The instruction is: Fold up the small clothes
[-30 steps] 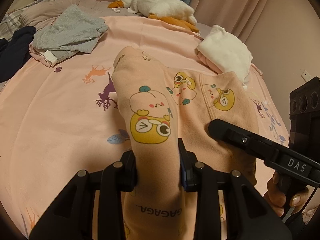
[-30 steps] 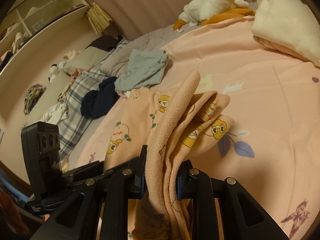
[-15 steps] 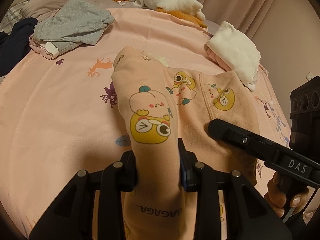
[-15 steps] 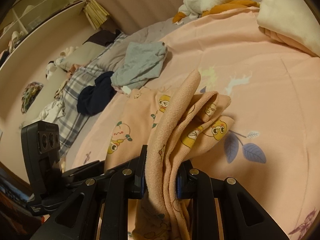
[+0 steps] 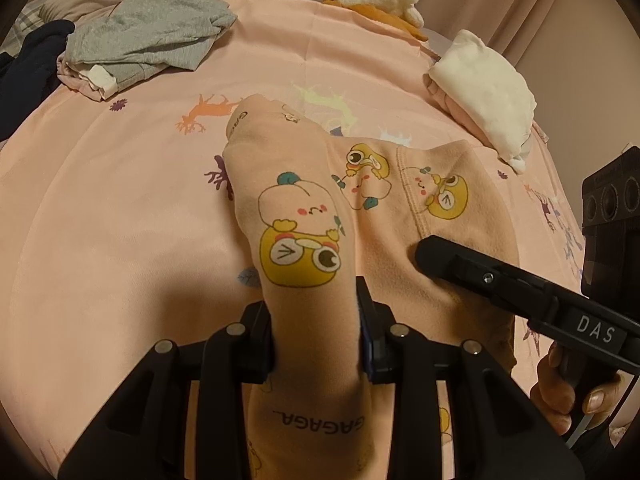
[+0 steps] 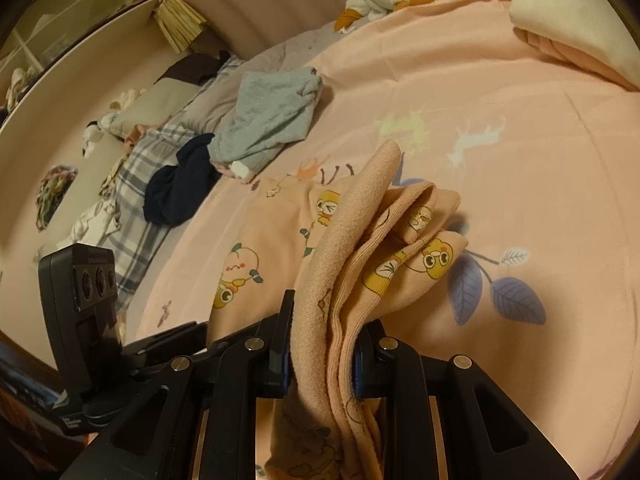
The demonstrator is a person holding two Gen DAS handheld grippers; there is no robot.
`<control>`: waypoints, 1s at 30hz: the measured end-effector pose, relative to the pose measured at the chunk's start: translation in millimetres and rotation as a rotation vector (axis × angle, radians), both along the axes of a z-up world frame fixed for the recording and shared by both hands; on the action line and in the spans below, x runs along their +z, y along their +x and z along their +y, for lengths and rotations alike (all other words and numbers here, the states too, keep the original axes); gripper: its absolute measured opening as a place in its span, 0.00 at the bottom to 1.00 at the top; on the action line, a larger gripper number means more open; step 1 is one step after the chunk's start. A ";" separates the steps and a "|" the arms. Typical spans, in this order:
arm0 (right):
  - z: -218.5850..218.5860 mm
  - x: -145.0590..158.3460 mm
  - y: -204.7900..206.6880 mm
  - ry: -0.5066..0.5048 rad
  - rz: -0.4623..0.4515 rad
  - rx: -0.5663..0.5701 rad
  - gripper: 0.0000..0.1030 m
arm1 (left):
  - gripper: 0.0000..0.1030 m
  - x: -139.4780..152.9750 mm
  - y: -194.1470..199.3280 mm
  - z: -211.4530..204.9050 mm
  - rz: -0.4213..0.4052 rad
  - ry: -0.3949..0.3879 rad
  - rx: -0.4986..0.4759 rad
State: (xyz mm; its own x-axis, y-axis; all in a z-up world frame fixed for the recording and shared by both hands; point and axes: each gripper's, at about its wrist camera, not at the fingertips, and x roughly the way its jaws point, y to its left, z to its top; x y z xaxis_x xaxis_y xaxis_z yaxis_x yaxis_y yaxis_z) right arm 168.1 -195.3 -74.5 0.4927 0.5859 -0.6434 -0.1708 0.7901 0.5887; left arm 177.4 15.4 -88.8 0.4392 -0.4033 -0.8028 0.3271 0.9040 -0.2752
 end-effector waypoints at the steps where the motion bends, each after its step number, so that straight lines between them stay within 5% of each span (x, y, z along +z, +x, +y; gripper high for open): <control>1: -0.5 -1.2 0.2 0.000 0.003 -0.001 0.23 | 0.32 -1.0 0.6 0.2 0.003 0.001 0.001; 16: -6.9 -15.0 9.3 -0.013 0.065 -0.025 0.23 | 0.34 -8.0 2.2 -0.2 0.021 0.011 0.012; 30: -27.6 -32.6 6.7 0.000 0.139 -0.083 0.27 | 0.49 -11.0 -0.7 5.7 0.018 0.036 0.042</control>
State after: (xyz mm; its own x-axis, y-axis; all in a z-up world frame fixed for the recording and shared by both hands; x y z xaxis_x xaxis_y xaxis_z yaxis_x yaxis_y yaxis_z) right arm 174.9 -222.9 -107.2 0.4455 0.5466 -0.7090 -0.0212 0.7982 0.6021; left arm 176.7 21.1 -99.8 0.4403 -0.3554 -0.8245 0.2842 0.9263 -0.2475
